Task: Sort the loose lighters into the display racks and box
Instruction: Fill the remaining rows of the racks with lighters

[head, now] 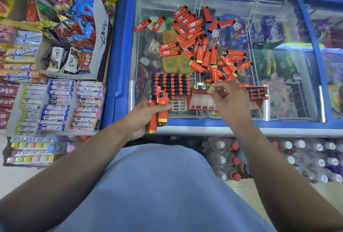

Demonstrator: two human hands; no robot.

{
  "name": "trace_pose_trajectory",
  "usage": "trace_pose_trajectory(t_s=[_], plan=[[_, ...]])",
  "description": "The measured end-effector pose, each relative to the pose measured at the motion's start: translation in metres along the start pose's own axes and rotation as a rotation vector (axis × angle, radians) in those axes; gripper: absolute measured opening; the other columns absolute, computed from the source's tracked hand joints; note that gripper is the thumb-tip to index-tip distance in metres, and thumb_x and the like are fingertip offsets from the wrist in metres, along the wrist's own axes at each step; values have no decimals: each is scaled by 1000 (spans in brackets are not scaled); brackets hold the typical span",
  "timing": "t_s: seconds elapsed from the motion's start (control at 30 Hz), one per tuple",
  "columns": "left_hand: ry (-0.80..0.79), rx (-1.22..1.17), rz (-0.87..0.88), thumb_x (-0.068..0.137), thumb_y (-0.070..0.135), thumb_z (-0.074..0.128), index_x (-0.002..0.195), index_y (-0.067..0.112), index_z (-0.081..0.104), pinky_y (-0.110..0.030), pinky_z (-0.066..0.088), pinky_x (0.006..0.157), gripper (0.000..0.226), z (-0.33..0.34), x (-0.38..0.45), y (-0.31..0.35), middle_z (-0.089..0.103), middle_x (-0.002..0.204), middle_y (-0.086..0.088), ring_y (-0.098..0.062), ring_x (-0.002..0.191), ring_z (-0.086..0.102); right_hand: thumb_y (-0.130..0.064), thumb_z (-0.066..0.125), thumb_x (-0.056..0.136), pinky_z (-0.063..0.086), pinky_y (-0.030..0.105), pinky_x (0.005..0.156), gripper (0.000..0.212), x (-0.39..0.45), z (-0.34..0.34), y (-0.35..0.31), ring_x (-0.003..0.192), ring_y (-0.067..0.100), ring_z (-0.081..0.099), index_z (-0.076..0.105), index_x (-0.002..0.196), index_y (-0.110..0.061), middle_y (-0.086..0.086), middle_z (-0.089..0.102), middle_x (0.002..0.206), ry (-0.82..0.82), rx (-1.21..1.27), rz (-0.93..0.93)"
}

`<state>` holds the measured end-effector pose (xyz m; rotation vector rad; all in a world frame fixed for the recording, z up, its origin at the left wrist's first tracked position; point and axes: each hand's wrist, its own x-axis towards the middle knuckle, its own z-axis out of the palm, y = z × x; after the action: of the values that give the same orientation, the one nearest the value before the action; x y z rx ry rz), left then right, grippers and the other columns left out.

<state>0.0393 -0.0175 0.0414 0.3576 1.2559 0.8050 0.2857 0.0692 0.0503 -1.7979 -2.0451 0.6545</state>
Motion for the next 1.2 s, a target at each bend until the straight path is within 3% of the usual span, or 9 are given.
trace_pose_trajectory(t_s=[0.07,0.13,0.33,0.5,0.63,0.83,0.9,1.0,1.2], plan=[[-15,35,9,85,19,79,114,13,66,-28,57,66,32,2,0,-2,71,83,0,-13,73,67,-47,72,91,48,13,64,20,-13,9,-38,71,0,67,73,103,-31,-14,71,92,-295,312,90],[-30,63,39,85,15,79,106,14,70,-26,55,65,23,4,0,-4,70,80,1,-12,72,66,-53,73,88,51,21,61,28,-20,22,-63,69,5,67,72,101,-28,-4,73,90,-484,497,182],[0,123,92,88,15,77,109,13,70,-26,56,66,22,2,-3,-4,76,88,-1,-11,77,70,-38,79,88,53,26,59,27,-17,41,-75,66,13,64,68,93,-14,8,73,81,-568,632,291],[181,-9,31,99,29,66,115,13,68,-32,54,62,22,-12,1,-7,77,96,-10,-20,79,73,-25,73,94,56,26,62,18,-6,34,-52,68,16,68,60,97,-12,10,75,91,-482,608,389],[179,-70,30,99,26,65,115,10,67,-32,55,58,23,-16,2,-8,76,95,-13,-22,73,72,-31,73,94,49,26,62,18,-2,25,-20,73,15,71,64,105,-19,-2,72,88,-375,238,266],[72,35,27,95,26,72,109,6,70,-32,56,54,24,6,9,-1,72,87,-11,-18,65,67,-15,81,85,38,2,57,16,-6,-19,57,69,-5,55,69,96,-14,-17,60,76,-262,-44,264],[20,60,48,94,25,73,107,7,71,-31,56,53,23,21,14,4,72,88,-11,-18,65,67,-14,80,85,41,5,59,15,-6,-37,79,70,1,62,67,92,-19,-18,61,76,-186,-89,258],[-38,93,64,93,24,74,107,6,71,-32,58,56,22,46,22,9,73,89,-10,-19,67,68,-16,81,85,55,31,75,16,-5,-46,101,80,15,69,70,94,-23,-8,73,87,-79,-56,184],[-83,150,49,91,23,76,105,9,69,-32,57,59,21,69,24,10,74,89,-11,-22,75,70,-7,75,88,51,28,73,16,-6,-21,111,78,21,68,75,103,-15,3,74,102,-33,-111,-27]])
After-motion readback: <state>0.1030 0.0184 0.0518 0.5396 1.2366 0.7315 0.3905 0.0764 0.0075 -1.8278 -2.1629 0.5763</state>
